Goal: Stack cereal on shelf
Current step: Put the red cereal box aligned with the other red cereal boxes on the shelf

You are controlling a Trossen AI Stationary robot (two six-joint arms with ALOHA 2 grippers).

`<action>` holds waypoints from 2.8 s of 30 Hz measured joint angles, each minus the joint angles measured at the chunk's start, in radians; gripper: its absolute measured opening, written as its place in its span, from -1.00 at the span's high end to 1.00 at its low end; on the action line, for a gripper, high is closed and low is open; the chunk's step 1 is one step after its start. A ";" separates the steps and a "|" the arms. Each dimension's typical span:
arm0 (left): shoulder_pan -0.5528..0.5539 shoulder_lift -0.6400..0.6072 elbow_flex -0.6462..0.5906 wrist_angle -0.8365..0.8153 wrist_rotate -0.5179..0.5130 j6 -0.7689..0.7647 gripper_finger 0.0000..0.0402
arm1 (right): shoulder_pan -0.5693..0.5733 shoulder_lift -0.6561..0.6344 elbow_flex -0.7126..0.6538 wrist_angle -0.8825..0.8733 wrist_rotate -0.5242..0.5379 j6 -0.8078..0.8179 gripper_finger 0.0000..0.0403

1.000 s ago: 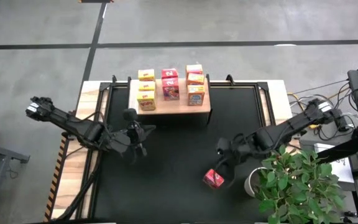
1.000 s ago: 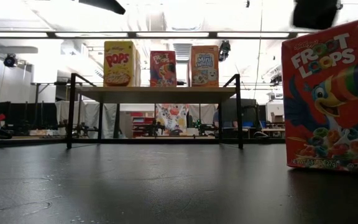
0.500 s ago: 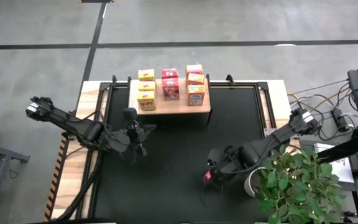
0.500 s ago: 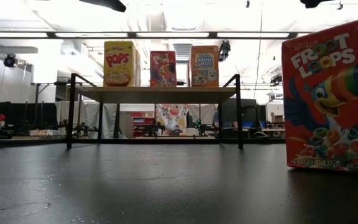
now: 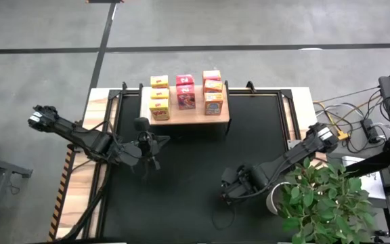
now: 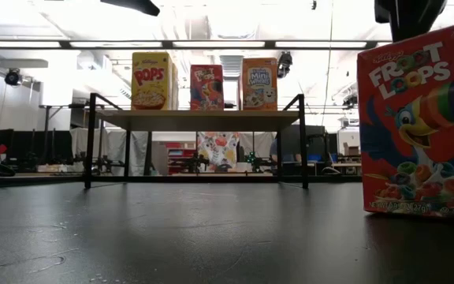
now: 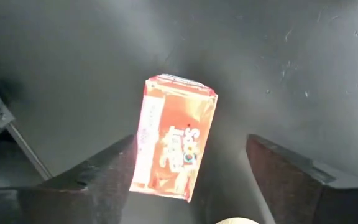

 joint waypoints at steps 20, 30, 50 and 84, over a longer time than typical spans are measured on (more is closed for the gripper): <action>0.000 -0.002 0.000 0.004 0.000 -0.011 1.00 | -0.004 0.037 -0.001 0.013 0.011 0.013 -0.50; 0.000 -0.003 0.000 0.008 0.000 -0.008 1.00 | -0.010 0.021 -0.003 0.035 0.035 0.038 -0.76; 0.000 -0.109 0.000 0.028 0.000 -0.007 1.00 | -0.007 0.084 -0.015 0.080 0.034 -0.042 -0.21; 0.000 -0.346 -0.230 0.358 0.028 0.256 1.00 | -0.422 -0.051 0.181 0.249 0.026 -0.781 -0.01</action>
